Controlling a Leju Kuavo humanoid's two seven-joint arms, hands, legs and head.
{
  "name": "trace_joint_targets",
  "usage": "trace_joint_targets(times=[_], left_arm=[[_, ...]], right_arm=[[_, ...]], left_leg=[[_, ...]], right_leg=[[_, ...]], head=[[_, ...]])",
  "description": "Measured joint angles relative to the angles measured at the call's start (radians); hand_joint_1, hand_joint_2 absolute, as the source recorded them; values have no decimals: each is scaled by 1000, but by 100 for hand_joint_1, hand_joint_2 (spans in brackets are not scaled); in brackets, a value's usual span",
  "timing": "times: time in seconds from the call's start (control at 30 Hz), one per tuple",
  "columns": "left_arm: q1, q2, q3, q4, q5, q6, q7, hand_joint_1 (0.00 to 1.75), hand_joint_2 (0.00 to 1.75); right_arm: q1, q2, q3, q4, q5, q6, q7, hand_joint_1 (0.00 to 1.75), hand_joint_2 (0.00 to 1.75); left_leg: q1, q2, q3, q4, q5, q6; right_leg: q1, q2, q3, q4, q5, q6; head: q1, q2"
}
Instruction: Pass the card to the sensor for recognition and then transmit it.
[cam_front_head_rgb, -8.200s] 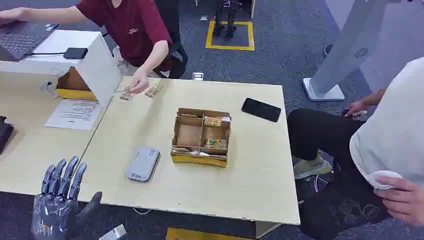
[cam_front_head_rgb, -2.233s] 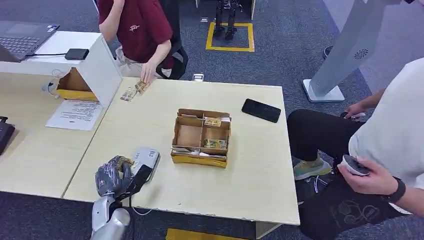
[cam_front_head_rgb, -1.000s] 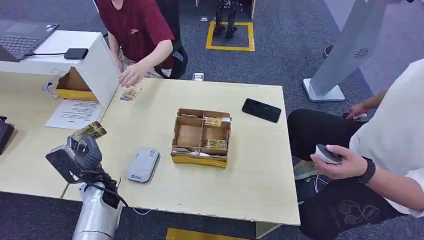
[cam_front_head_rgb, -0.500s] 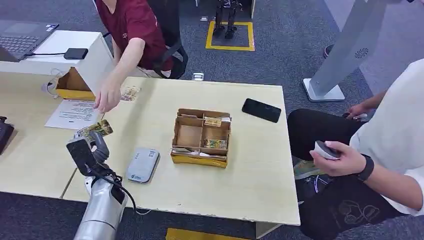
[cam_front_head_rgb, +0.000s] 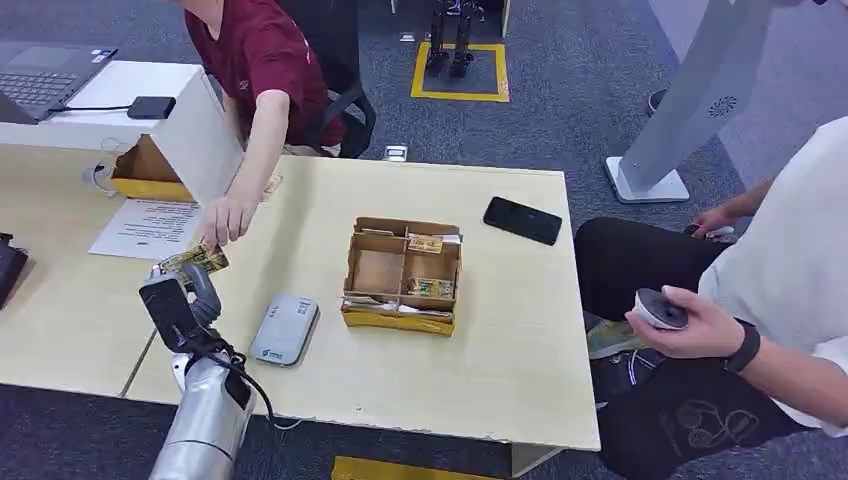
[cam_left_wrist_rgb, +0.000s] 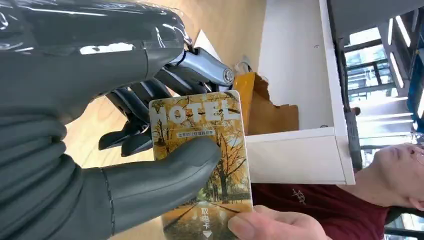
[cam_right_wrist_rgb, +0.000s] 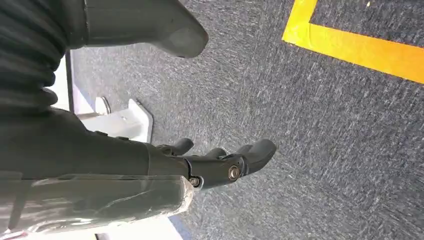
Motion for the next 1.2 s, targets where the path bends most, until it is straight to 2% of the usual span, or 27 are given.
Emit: trace_joint_targets(times=[0.2,0.23,0.37,0.4,0.43,0.47,0.6,0.7,0.77,0.9,1.1,1.13,1.2], left_arm=[[0,0,0,0,0,0,0,175,175],[0,0,0,0,0,0,0,0,175],[1,0,0,0,2,-9,0,0,175],[1,0,0,0,12,-17,0,0,0],[1,0,0,0,26,-29,2,0,0],[1,0,0,0,45,-44,11,0,175],[1,1,2,2,83,-121,83,0,175],[23,9,-18,-18,74,-281,114,0,175],[60,13,-53,-68,51,-353,117,0,175],[107,17,-102,-139,41,-369,131,0,175],[129,21,-118,-181,39,-373,133,0,175],[135,22,-122,-188,27,-392,129,0,175],[171,35,-155,-228,-16,-477,119,0,175]], right_arm=[[0,0,0,0,0,0,0,0,175],[0,0,-1,0,0,0,0,0,175],[0,0,-3,0,3,-1,-1,0,175],[0,0,-4,0,5,-2,0,0,175],[0,0,-6,0,7,-2,0,0,175],[0,0,-8,0,10,-2,0,0,175],[0,0,-14,0,16,-3,5,0,175],[0,0,-32,0,13,-4,-3,0,175],[3,0,-42,0,13,-4,-6,0,175],[4,0,-58,0,13,-4,-11,0,175],[5,0,-66,0,13,-4,-12,0,175],[5,0,-67,0,12,-4,-12,0,175],[5,0,-76,0,3,-3,-13,0,175]], left_leg=[[0,0,0,0,0,0],[0,0,0,0,0,0],[0,0,0,0,0,0],[0,0,0,0,0,0],[0,0,0,0,0,0],[0,0,0,0,0,0],[0,0,0,0,0,0],[0,0,0,0,0,0],[0,1,-1,0,0,0],[0,0,-1,0,0,0],[0,0,-1,0,0,0],[0,0,-1,0,0,0],[0,1,-1,0,0,0]], right_leg=[[0,0,0,0,0,0],[0,0,0,0,0,0],[0,0,0,0,0,0],[0,0,0,0,0,0],[0,0,0,0,0,0],[0,0,0,0,0,0],[0,0,0,0,0,0],[0,1,0,0,0,0],[0,1,-1,0,0,0],[0,1,-1,0,0,0],[0,1,-1,0,0,0],[0,1,-1,0,0,0],[0,1,-1,0,0,0]], head=[[0,0],[0,0],[0,0],[0,0],[0,0],[0,0],[0,0],[0,0],[0,0],[0,0],[0,0],[0,0],[0,0]])
